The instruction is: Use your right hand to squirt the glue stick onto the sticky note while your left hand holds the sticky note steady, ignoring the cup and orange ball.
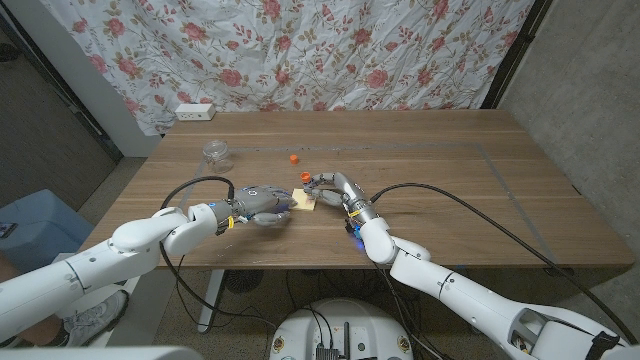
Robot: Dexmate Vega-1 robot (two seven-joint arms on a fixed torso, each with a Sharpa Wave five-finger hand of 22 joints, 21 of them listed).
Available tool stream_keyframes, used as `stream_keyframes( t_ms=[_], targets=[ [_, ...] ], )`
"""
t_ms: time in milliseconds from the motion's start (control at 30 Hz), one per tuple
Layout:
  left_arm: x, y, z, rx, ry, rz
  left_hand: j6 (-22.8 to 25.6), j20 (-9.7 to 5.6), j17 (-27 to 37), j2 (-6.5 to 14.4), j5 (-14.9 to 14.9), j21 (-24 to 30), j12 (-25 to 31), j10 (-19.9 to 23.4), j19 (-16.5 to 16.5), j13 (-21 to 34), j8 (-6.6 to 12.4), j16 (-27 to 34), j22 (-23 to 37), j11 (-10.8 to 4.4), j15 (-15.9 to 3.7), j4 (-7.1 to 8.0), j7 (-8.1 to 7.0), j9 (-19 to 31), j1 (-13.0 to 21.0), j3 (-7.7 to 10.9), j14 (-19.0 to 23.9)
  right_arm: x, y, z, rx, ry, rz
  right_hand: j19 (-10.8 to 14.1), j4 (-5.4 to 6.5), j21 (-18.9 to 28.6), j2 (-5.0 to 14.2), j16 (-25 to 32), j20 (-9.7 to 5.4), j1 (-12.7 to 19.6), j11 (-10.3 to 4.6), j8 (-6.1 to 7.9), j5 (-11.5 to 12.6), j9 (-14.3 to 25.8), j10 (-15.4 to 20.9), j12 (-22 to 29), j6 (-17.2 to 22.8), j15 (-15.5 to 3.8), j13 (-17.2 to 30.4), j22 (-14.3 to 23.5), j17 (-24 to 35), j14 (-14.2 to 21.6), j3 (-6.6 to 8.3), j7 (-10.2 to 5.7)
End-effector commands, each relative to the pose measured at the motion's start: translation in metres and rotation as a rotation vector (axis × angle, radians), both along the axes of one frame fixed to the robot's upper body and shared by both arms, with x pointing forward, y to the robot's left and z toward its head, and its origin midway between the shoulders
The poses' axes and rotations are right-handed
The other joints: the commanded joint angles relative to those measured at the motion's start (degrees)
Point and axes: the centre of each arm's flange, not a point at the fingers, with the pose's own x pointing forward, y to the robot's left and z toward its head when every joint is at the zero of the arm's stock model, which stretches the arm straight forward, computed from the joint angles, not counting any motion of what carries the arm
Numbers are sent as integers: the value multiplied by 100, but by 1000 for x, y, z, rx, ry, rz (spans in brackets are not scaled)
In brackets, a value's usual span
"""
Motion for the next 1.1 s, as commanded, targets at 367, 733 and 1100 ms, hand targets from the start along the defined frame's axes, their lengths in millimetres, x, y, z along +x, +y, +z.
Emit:
stream_keyframes(
  t_ms=[367, 733, 1100],
  targets=[
    [0, -3, -2, 1, 0, 5, 91, -680, 11, 526, -24, 41, 28, 92, 30, 27, 23, 16, 20, 4, -651, -22, 25, 7, 40, 29, 45, -6, -1, -2, -33, -12, 9, -14, 5, 5, 61, 53, -40, -13, -12, 46, 5, 37, 60, 9, 46, -752, 31, 23, 11, 22, -10, 18],
    [1, -2, -2, 1, 1, 5, 97, -679, 10, 524, -26, 39, 22, 100, 29, 28, 15, 14, 20, 4, -653, -31, 31, 7, 41, 31, 53, -8, 1, -2, -45, -9, 12, -16, 7, 5, 60, 50, -36, -22, -11, 46, 2, 38, 64, 8, 51, -748, 31, 23, 8, 13, -20, 18],
    [2, -4, -3, 0, 4, 5, 100, -675, 11, 525, -27, 38, 16, 101, 29, 28, 8, 13, 20, 7, -654, -34, 32, 8, 40, 33, 56, -11, 1, -4, -60, -3, 22, -18, 12, 5, 66, 52, -33, -31, -10, 43, 0, 39, 68, 8, 51, -746, 32, 23, 7, 14, -28, 18]
  ],
)
